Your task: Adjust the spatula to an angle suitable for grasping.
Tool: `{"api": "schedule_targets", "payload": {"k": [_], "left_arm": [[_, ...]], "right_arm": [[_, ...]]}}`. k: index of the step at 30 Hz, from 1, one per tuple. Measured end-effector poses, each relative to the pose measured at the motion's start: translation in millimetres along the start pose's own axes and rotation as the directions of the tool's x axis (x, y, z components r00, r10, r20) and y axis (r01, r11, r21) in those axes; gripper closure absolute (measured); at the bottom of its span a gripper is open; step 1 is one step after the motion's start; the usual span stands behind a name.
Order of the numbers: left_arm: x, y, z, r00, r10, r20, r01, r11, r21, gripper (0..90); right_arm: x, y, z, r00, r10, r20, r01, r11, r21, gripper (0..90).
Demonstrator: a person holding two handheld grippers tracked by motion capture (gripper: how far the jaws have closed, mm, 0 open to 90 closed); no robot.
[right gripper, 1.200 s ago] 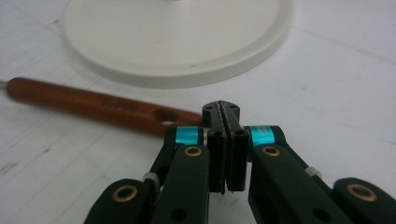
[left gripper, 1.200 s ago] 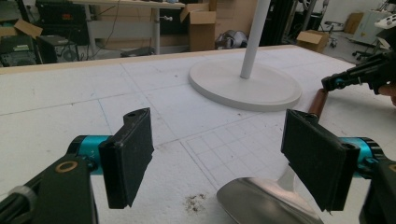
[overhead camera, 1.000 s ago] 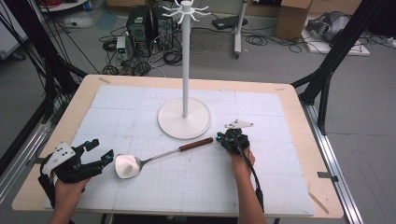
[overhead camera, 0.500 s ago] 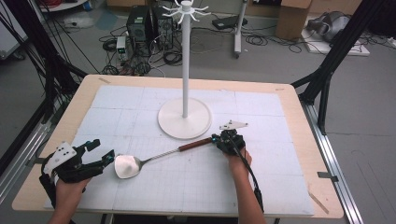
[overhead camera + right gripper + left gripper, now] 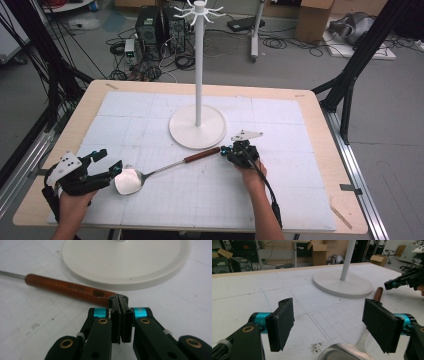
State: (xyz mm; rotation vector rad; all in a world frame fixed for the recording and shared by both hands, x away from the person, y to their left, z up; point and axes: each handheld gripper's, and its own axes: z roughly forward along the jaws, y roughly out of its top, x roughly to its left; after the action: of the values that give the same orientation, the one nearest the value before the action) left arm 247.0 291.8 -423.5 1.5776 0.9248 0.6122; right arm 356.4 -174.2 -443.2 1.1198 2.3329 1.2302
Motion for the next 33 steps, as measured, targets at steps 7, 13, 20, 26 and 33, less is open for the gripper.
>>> {"api": "schedule_targets", "payload": {"k": [7,13,20,26,33], "left_arm": [[0.0,1.0,-0.9,0.9998,-0.003,0.017,0.004,1.0000,-0.002,26.3],[-0.3,3.6,-2.4,0.9990,-0.014,0.042,0.014,0.9998,-0.012,25.9],[-0.9,5.5,-2.1,0.9972,-0.016,0.073,0.018,0.9997,-0.015,24.1],[-1.5,7.1,2.4,0.9945,-0.009,0.105,0.012,0.9995,-0.030,21.8],[-3.6,8.6,3.4,0.9943,-0.003,0.106,0.005,0.9999,-0.011,22.7]], "right_arm": [[-3.7,-1.6,-50.9,0.9932,0.036,0.111,-0.030,0.998,-0.055,65.6],[-4.1,-23.2,-99.8,0.9780,0.093,0.187,-0.061,0.984,-0.167,43.4],[-0.8,-53.1,-144.3,0.9556,0.105,0.275,-0.042,0.973,-0.227,19.9],[4.0,-66.8,-169.6,0.9491,0.097,0.300,-0.020,0.968,-0.249,16.5],[6.2,-77.5,-180.0,0.9384,0.104,0.330,-0.021,0.969,-0.245,16.5]]}}
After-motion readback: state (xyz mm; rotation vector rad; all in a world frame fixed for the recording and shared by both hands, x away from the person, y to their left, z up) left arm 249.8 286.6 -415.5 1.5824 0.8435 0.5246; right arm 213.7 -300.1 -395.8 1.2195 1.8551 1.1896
